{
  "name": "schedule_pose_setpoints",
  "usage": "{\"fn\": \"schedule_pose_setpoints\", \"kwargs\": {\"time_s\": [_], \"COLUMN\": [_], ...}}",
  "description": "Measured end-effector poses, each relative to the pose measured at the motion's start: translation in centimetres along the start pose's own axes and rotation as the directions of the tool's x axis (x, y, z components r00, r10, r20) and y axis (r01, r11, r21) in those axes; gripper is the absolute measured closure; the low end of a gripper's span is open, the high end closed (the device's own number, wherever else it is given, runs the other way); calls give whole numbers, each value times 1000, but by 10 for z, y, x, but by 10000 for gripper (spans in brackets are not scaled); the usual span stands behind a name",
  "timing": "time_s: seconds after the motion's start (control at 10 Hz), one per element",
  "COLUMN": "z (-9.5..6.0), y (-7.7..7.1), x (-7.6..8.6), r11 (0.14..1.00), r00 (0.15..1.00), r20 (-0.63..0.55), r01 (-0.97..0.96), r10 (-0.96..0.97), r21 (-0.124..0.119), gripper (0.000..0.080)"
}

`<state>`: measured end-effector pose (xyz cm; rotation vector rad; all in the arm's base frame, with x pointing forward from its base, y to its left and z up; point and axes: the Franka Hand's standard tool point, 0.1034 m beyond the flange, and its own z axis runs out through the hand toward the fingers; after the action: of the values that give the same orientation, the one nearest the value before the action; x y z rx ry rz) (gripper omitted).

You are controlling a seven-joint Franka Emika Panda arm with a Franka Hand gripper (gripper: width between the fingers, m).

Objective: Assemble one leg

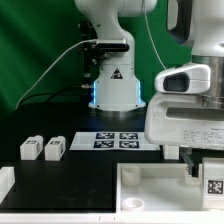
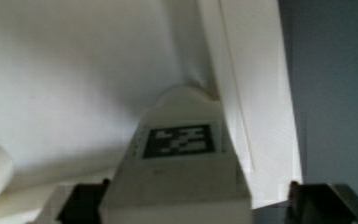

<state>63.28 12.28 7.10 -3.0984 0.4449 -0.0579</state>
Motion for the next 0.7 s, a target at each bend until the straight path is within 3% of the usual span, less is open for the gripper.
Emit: {"fn": "schedule_pose_setpoints", "kwargs": {"time_s": [0.1,0.3,0.4,0.5,0.7], "z": [0,1,1,1,2], "y": [0,7,8,7,3], "x": [0,3,4,3,0], "r11": [992,932,864,760,472], "r00": [992,932,864,760,472], "r20": [1,-2,2,3,10], "r01": [-126,-362,-504,-650,-882], "r10": [126,362,504,650,882], "r21": [1,-4,-1,-1,7], "gripper": [511,508,508,508,508]}}
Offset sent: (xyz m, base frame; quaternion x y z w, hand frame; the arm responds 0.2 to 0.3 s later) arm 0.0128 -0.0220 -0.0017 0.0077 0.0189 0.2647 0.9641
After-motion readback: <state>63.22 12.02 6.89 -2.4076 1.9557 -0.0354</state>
